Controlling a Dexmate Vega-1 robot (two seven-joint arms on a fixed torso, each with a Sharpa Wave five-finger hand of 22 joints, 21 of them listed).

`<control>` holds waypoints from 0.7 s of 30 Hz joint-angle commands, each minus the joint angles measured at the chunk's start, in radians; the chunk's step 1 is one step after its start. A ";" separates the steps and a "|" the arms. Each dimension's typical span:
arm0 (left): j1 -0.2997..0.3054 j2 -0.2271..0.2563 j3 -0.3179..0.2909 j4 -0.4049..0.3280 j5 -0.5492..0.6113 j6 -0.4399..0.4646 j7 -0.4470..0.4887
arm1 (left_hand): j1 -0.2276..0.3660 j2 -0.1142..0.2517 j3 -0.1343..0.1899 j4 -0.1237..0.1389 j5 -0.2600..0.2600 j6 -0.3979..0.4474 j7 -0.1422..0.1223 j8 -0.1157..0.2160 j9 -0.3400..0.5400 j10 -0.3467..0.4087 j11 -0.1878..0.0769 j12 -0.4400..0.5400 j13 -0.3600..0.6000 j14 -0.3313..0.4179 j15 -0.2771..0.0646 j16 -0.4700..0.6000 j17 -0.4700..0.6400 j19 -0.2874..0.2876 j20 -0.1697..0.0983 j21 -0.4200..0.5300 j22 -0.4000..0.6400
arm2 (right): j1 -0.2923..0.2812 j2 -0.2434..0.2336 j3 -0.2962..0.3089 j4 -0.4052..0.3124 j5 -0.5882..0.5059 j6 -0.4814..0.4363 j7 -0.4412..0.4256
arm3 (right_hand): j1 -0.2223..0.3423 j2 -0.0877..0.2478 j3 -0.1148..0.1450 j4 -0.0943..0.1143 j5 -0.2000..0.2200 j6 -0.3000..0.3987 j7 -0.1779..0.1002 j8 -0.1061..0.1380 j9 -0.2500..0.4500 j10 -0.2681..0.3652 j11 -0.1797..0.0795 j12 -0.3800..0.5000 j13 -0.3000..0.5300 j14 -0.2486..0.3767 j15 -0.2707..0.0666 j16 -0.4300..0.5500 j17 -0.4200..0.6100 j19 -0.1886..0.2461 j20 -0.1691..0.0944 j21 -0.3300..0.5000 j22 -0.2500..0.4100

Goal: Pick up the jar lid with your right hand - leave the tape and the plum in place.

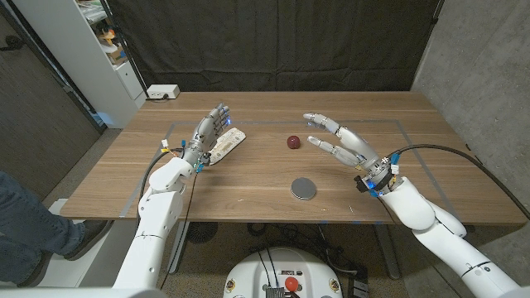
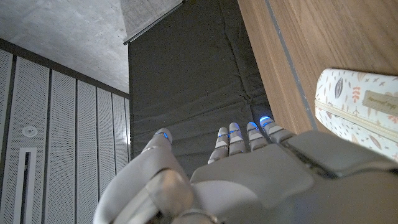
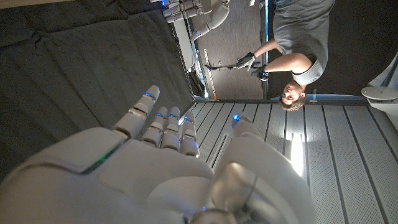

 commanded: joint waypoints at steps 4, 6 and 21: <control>0.007 0.003 -0.004 -0.008 0.000 0.007 -0.005 | 0.004 0.011 0.002 -0.004 0.000 0.005 0.005 0.002 0.005 0.003 0.003 0.007 0.000 0.002 0.007 0.007 0.003 -0.012 -0.002 -0.001 0.001 | -0.003 0.008 0.013 -0.024 -0.124 -0.005 -0.040 | 0.008 0.000 0.003 -0.007 0.011 0.007 -0.001 0.007 0.003 0.002 -0.005 -0.001 0.000 0.007 -0.005 0.000 0.002 0.004 0.004 0.005 0.002; 0.006 0.004 -0.004 -0.006 0.001 0.005 -0.006 | 0.003 0.011 0.002 -0.005 0.000 0.004 0.007 0.002 0.005 0.003 0.004 0.007 0.000 0.002 0.008 0.007 0.003 -0.012 0.000 -0.001 0.001 | -0.003 0.007 0.015 -0.028 -0.151 -0.009 -0.051 | 0.008 0.000 0.003 -0.007 0.011 0.007 -0.002 0.007 0.003 0.002 -0.006 -0.001 0.000 0.007 -0.005 0.000 0.002 0.004 0.004 0.005 0.002; -0.003 0.005 -0.011 0.014 -0.001 0.003 -0.010 | 0.002 0.013 0.000 -0.008 0.000 0.003 0.006 0.001 0.005 0.003 0.005 0.007 0.000 0.001 0.008 0.006 0.003 -0.012 -0.001 -0.001 0.001 | 0.005 -0.022 -0.010 -0.050 -0.269 -0.077 -0.131 | 0.026 0.013 0.016 -0.018 0.013 0.008 -0.004 0.006 0.003 0.003 -0.007 -0.002 0.000 0.010 -0.010 0.000 -0.003 0.000 0.006 0.004 0.002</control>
